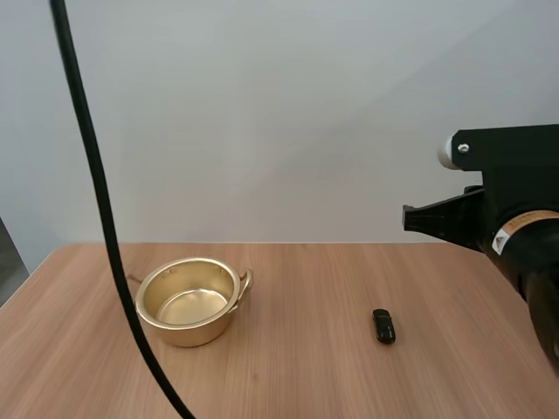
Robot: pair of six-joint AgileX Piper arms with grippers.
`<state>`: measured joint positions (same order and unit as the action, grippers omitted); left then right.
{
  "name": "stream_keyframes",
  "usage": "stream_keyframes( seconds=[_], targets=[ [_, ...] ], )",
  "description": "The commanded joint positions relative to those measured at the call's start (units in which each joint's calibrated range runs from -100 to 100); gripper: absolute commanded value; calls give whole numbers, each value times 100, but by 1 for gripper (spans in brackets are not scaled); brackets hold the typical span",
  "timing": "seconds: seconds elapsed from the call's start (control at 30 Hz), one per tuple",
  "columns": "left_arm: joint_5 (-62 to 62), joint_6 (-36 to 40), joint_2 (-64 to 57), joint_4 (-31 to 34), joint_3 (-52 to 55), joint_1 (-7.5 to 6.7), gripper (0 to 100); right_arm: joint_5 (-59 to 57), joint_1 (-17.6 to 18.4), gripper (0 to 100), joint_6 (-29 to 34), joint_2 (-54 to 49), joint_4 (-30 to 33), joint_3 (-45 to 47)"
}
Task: Open the pot, put the car inside, and close it
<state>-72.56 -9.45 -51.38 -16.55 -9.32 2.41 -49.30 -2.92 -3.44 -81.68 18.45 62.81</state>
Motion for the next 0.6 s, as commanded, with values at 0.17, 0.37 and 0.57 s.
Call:
stream_keyframes(
  seconds=[0.17,0.37,0.57],
  targets=[
    [-96,3,-2,6,8,2,0,-1596,2,0,-2447,2766,-1647,-692],
    [-93,-18,-2,6,8,2,0,-1596,2,0,-2447,3886,-1912,-782],
    [-40,-24,-2,6,8,2,0,-1610,2,0,-2458,4792,-1845,-782]
  ],
)
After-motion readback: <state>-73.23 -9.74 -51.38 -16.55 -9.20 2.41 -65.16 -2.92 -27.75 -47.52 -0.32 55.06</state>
